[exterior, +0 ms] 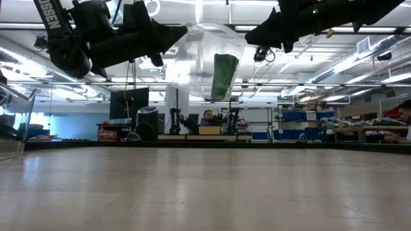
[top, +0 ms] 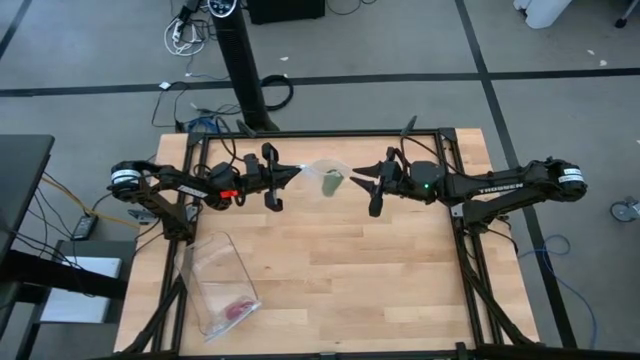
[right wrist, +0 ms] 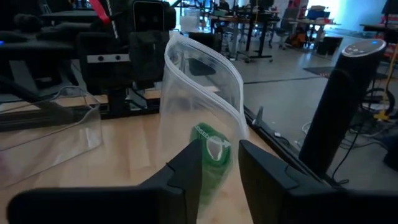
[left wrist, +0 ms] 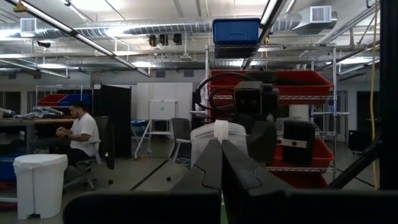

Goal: Roll bandage
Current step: Close the transparent zip bag

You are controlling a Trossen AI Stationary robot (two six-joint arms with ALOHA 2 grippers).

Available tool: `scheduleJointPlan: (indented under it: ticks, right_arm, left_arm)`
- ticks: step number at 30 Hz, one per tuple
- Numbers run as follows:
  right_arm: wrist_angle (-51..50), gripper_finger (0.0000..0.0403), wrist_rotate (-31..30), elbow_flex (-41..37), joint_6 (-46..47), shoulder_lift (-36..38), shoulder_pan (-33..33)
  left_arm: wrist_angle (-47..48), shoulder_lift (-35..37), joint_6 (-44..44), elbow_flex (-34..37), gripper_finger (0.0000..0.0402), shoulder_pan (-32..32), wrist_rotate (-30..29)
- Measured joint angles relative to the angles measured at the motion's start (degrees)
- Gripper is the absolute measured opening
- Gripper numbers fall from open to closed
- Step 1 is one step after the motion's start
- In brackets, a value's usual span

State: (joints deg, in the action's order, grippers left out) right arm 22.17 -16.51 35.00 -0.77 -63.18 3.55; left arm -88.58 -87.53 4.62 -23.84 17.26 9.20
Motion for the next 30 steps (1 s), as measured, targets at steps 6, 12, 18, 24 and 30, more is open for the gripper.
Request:
scheduleJointPlan:
  ticks: [6,12,18,24,30]
  right_arm:
    - [-0.5,0.0129,-1.0,0.0,0.2,0.1,0.0]
    - [-1.2,0.0134,-1.5,0.0,0.3,0.7,0.0]
    - [-1.7,0.0132,-1.1,0.0,0.5,1.1,-0.1]
    - [0.2,0.0057,3.5,0.0,0.7,-0.6,0.4]
    - [2.0,0.0009,3.2,0.7,-1.3,-1.3,0.4]
  left_arm:
    - [0.0,0.0,0.0,0.0,0.0001,0.0,0.1]
    - [0.1,0.0,0.0,0.0,0.0001,0.0,0.1]
    - [0.1,0.0,0.0,0.0,0.0001,0.0,0.1]
    - [0.0,0.0,0.0,0.0,0.0001,0.0,-0.1]
    - [0.9,0.0,0.1,0.0,0.0001,0.0,-0.6]
